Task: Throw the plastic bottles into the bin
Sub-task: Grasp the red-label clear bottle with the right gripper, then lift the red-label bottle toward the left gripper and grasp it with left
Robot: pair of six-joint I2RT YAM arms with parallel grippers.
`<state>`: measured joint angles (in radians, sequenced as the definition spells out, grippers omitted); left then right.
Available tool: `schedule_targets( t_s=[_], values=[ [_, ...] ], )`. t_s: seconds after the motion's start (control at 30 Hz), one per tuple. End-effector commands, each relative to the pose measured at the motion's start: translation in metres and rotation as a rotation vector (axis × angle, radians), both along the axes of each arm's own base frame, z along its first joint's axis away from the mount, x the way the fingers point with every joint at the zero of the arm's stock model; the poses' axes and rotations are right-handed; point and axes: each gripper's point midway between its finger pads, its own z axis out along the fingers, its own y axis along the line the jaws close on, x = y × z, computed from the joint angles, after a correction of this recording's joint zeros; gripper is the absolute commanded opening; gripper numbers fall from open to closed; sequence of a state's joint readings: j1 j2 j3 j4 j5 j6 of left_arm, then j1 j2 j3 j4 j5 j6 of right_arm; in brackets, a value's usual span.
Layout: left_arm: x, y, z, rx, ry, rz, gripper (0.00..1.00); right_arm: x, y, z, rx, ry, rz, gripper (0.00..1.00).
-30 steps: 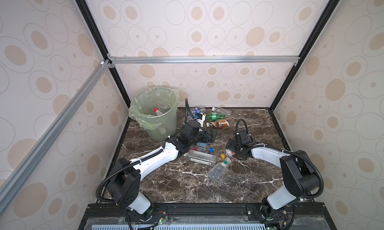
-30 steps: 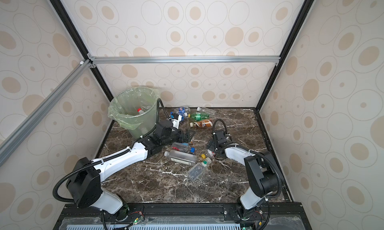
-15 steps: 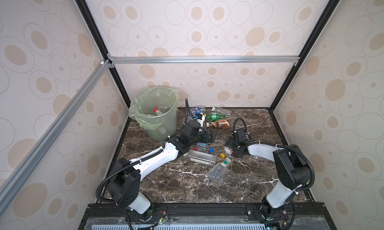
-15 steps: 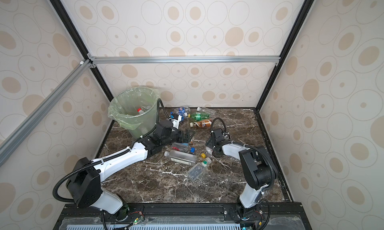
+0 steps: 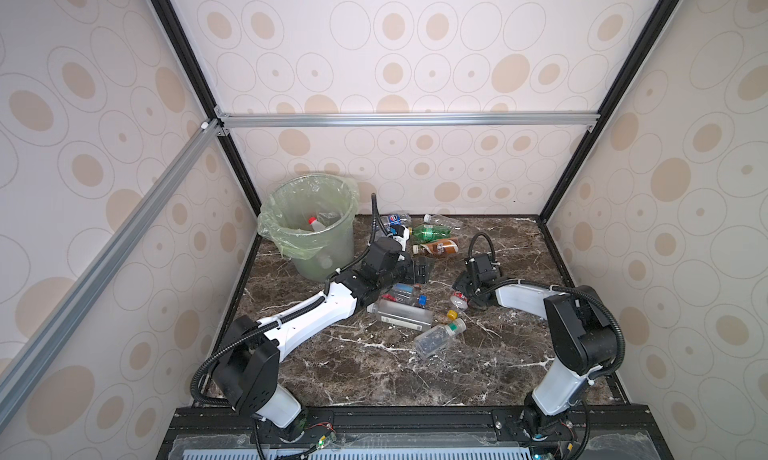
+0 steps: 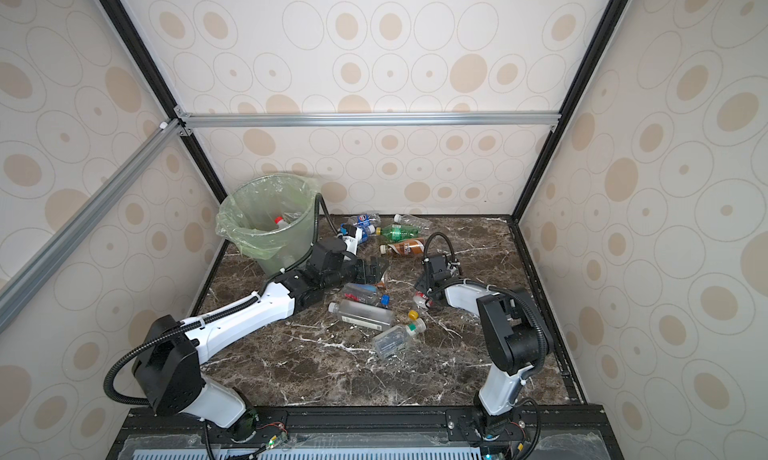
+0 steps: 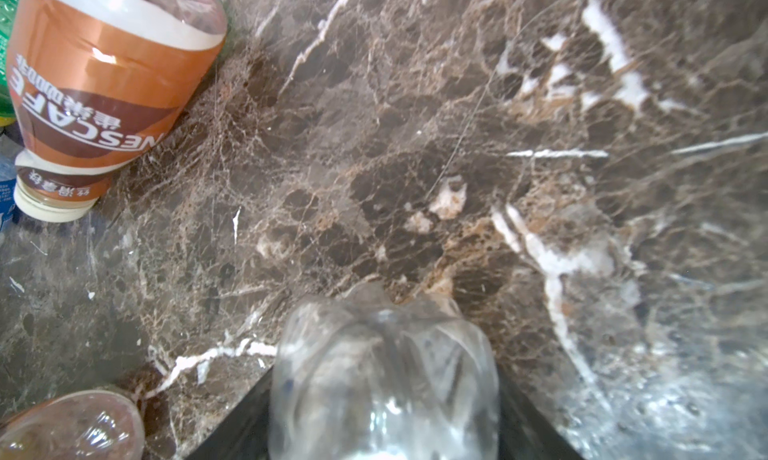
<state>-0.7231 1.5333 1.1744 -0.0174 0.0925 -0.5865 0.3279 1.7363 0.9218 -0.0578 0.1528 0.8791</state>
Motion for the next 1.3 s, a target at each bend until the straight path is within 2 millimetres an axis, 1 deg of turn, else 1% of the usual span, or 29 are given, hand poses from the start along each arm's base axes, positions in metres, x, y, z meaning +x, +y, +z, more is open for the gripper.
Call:
schedule_targets(
  t_s=[0.0,0.13,0.3,0.57,0.77,0.93,1.03,1.27],
  values=[
    [0.005,-0.005,0.027,0.007,-0.056,-0.01,0.99,0.016,0.0,0.032,0.02,-0.084,0.004,0.69],
    [0.008,-0.008,0.031,0.022,-0.057,-0.012,0.99,0.023,-0.002,0.055,0.034,-0.129,0.012,0.69],
    [0.007,-0.013,0.034,0.008,-0.067,-0.041,0.99,0.031,0.0,0.092,0.055,-0.2,0.034,0.68],
    [0.007,-0.024,0.022,0.006,-0.06,-0.088,0.99,0.039,0.015,0.147,0.128,-0.315,0.09,0.65],
    [0.007,-0.027,0.013,0.001,-0.054,-0.101,0.99,0.042,0.018,0.173,0.148,-0.367,0.11,0.61],
    [0.009,-0.031,0.01,0.013,-0.087,-0.125,0.99,0.041,0.028,0.194,0.2,-0.399,0.147,0.59],
    [0.01,-0.035,0.007,0.027,-0.106,-0.149,0.99,0.04,0.035,0.21,0.243,-0.423,0.169,0.58],
    [0.007,-0.043,0.001,0.063,-0.179,-0.236,0.98,0.036,0.059,0.246,0.324,-0.439,0.294,0.56]
  ],
)
